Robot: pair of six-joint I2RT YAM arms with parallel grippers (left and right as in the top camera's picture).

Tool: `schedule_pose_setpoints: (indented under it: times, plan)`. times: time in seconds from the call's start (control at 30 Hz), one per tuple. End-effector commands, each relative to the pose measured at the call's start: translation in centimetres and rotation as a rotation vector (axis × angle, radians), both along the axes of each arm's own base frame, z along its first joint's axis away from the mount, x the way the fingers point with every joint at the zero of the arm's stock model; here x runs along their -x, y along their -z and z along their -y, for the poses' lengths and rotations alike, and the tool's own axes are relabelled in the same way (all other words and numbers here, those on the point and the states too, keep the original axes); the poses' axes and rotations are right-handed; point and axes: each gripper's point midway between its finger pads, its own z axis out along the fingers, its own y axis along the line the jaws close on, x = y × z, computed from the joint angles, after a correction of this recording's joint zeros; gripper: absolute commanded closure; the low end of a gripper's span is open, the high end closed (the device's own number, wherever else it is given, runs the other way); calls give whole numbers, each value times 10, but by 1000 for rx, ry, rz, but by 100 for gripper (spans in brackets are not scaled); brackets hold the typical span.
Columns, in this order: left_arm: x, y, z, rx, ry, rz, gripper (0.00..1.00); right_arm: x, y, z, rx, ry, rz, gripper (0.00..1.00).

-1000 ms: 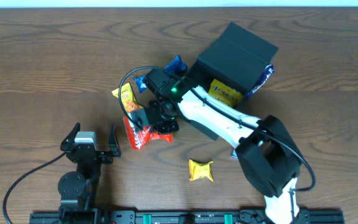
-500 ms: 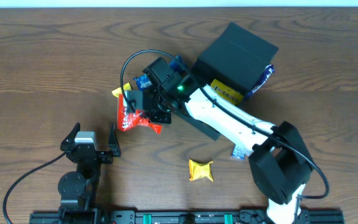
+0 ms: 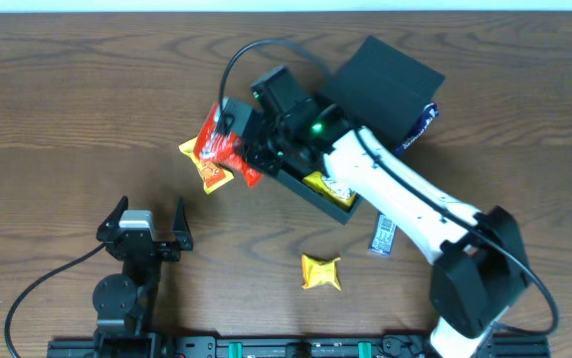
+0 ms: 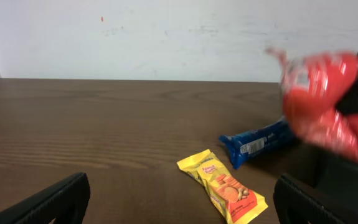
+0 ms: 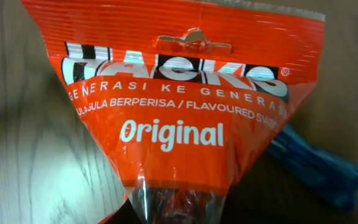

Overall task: Pack container
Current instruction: 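Carry the red bag with the right gripper over the box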

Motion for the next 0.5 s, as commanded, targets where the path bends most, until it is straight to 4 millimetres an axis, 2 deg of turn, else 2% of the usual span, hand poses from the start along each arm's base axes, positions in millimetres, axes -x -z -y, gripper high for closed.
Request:
schedule_pose_setpoints:
  times: [0.0,0.17,0.33,0.47]
  plan:
    - [1,17,1,2,9,-55,5,-13,-34,8,-105,150,-37,81]
    - [1,17,1,2,9,-55,5,-31,-45,25,-172,327,-102,79]
    - [1,17,1,2,9,-55,5,-53,-42,51,-213,573,-195,78]
    - [1,17,1,2,9,-55,5,-61,-36,70,-210,748,-237,79]
